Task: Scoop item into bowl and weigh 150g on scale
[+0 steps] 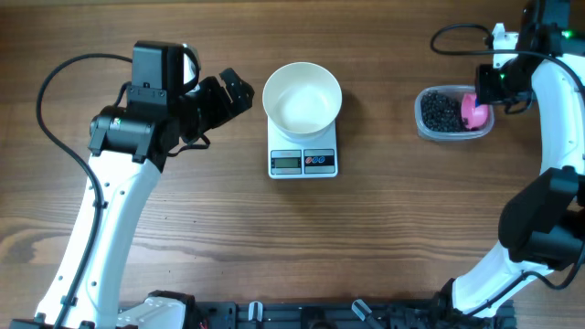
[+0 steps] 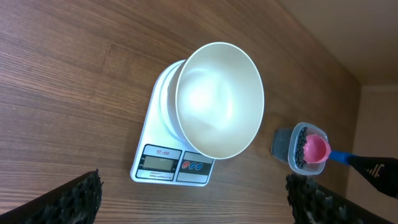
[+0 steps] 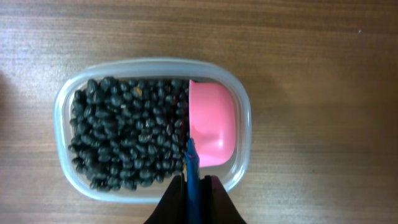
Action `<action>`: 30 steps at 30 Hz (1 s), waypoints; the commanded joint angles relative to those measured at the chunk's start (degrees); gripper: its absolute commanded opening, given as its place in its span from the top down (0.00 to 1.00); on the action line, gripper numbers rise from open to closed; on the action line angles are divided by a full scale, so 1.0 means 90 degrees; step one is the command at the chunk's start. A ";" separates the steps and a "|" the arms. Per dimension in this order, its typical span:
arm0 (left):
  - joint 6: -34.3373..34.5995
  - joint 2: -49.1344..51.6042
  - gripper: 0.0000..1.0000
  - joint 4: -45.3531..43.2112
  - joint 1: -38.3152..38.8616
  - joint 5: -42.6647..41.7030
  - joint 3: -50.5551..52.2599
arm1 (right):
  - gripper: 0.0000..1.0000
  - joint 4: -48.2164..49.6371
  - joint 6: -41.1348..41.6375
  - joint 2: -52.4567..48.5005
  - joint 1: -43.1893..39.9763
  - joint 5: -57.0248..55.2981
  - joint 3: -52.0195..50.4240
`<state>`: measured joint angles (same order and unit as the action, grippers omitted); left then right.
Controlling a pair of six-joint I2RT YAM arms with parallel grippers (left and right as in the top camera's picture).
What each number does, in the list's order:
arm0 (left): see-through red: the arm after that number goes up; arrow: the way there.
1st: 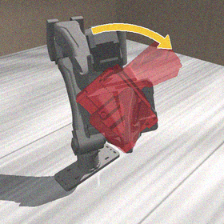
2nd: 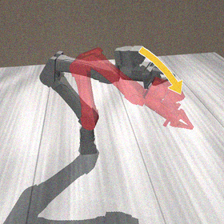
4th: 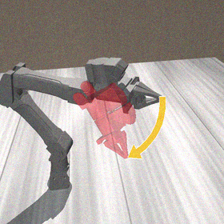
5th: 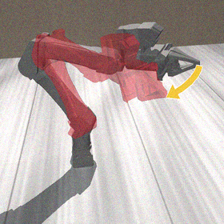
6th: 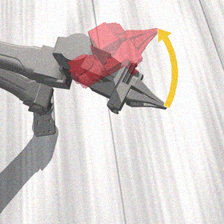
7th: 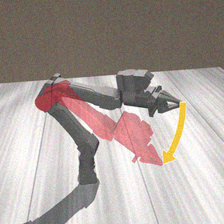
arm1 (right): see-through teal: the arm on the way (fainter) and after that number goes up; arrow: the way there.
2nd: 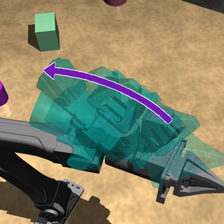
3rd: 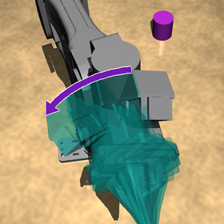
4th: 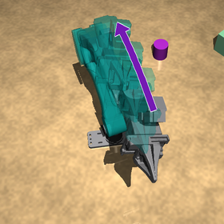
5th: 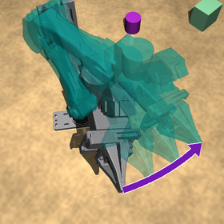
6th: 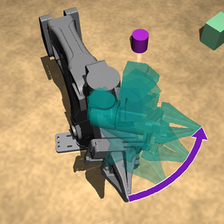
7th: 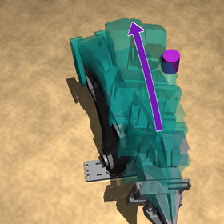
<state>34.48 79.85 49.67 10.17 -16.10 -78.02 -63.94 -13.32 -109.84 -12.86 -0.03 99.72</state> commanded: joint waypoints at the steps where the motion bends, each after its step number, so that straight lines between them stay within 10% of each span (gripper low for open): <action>1: -0.0170 -0.0061 0.00 0.0049 0.0036 0.0085 -0.0080 | 0.83 0.0078 -0.0192 -0.0063 -0.0019 0.0051 -0.0090; 11: -0.0170 -0.0061 0.00 0.0058 0.0036 0.0087 -0.0080 | 0.57 0.0053 -0.0189 -0.0063 -0.0019 0.0051 -0.0090; 30: -0.0168 -0.0039 0.00 0.0061 0.0036 0.0085 -0.0080 | 0.74 0.0644 -0.0362 -0.0066 -0.0019 0.0143 -0.0525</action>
<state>34.11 79.85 50.17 10.20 -16.10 -78.02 -59.02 -15.79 -109.84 -12.86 0.38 95.11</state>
